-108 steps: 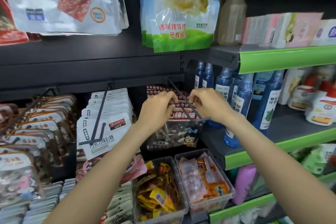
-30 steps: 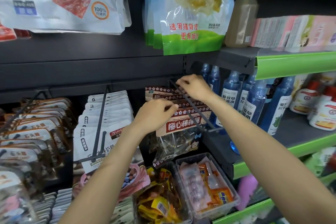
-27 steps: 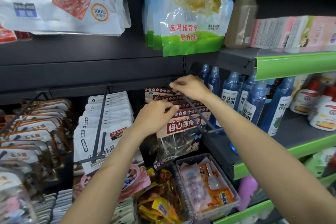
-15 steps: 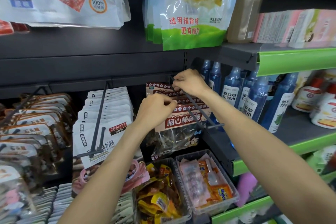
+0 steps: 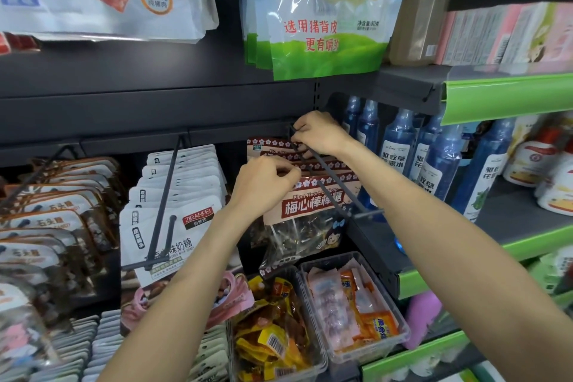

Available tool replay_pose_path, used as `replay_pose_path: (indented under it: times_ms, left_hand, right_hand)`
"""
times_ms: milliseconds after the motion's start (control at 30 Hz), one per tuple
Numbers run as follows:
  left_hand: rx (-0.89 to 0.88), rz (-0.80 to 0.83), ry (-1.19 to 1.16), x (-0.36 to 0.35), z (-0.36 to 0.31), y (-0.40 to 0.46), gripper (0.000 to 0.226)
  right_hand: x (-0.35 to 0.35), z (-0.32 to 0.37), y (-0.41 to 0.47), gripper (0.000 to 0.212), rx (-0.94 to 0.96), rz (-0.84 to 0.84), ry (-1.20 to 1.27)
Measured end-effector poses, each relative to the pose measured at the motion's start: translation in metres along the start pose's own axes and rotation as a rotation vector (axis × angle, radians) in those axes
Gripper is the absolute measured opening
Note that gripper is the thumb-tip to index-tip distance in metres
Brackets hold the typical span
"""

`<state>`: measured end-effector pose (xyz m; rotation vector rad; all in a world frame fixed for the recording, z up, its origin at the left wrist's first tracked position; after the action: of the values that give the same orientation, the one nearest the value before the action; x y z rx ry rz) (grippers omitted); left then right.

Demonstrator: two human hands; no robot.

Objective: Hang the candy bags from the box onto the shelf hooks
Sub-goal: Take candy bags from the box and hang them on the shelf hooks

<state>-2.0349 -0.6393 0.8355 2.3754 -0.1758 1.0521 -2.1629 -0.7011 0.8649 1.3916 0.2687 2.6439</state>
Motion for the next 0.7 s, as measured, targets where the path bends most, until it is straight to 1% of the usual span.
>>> replay_pose_path:
  times_ms: [200,300,400,500,633,700]
  left_hand:
    - [0.0,-0.022,-0.015,0.0,0.002,0.004,0.024]
    - [0.001,-0.039,-0.022,0.001,0.004,0.003,0.025]
    - [-0.003,-0.042,-0.015,0.001,0.004,0.003,0.025]
    - [-0.012,-0.052,-0.038,-0.001,0.006,0.004,0.024]
    - [-0.013,-0.077,-0.054,-0.004,0.011,0.007,0.023]
    - [-0.018,-0.076,-0.034,-0.006,0.011,0.008,0.022]
  right_hand:
    - [-0.001,-0.005,-0.001,0.038,-0.019,-0.059,0.087]
    - [-0.002,-0.005,-0.001,0.039,-0.01,-0.038,0.106]
    - [0.001,-0.001,-0.002,0.037,0.008,-0.035,0.043]
    - [0.002,0.004,-0.004,0.028,0.025,-0.031,-0.03]
    - [0.001,0.003,-0.004,0.029,0.022,-0.037,-0.079]
    - [0.0,0.001,-0.006,0.031,0.013,-0.025,-0.054]
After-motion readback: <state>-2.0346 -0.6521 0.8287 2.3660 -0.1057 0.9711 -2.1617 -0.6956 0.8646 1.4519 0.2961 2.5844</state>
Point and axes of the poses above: each hand's wrist, its own y-axis towards the middle knuckle, its own x-axis out of the back of the hand, z = x × y, the point moved 7 cm from there along y, towards the middle knuckle, and after that the axes turned 2 degrees about -y, right-handed, at the moved point
